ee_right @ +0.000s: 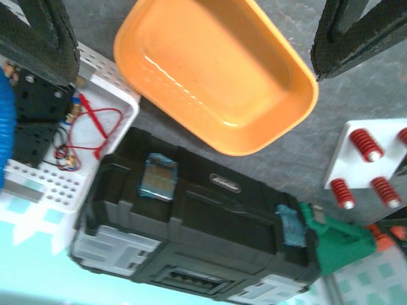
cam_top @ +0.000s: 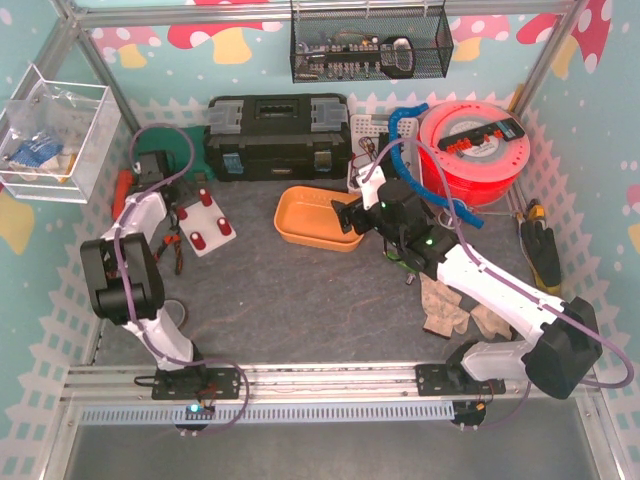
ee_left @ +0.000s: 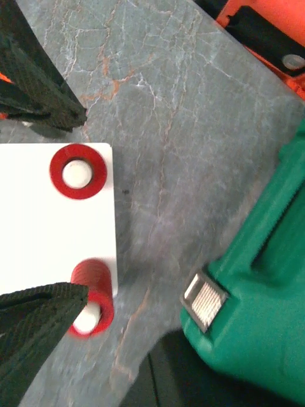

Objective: Install the large spring

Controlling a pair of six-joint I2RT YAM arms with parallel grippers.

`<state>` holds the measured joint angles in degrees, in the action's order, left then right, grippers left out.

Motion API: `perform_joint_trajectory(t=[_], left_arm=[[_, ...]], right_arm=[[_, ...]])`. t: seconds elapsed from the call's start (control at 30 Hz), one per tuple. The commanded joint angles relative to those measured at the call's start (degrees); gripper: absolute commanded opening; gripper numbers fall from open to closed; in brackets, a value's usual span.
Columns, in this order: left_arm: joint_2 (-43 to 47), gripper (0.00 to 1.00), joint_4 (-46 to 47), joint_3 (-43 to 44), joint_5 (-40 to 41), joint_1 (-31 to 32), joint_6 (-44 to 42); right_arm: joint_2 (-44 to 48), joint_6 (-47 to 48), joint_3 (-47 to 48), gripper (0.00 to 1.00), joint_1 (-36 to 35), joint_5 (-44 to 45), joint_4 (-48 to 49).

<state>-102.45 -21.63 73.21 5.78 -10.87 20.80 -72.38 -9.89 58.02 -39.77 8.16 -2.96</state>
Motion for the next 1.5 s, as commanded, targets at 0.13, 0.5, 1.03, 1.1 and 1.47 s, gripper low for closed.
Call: perform_joint_trajectory(t=[0.13, 0.5, 1.03, 1.1, 1.47], left_arm=[[15.6, 0.85, 0.6, -5.8, -8.2, 0.2, 3.2], [29.7, 0.99, 6.1, -15.8, -15.0, 4.1, -3.2], [39.9, 0.99, 42.7, -43.5, -8.5, 10.7, -19.2], [39.4, 0.99, 47.6, -46.2, -6.0, 10.2, -18.4], [22.7, 0.99, 70.4, -52.1, -16.2, 8.2, -15.2]], right_arm=[[1.8, -2.7, -1.5, 0.98, 0.3, 14.3, 5.2], [2.0, 1.9, -12.1, 0.99, 10.7, 23.4, 10.1], [-4.6, 4.5, -25.0, 0.98, 27.5, 5.8, 36.5], [-5.6, 5.0, -26.4, 0.99, 28.5, 4.8, 38.4], [-6.5, 8.8, -37.1, 0.99, 36.2, -5.3, 52.3]])
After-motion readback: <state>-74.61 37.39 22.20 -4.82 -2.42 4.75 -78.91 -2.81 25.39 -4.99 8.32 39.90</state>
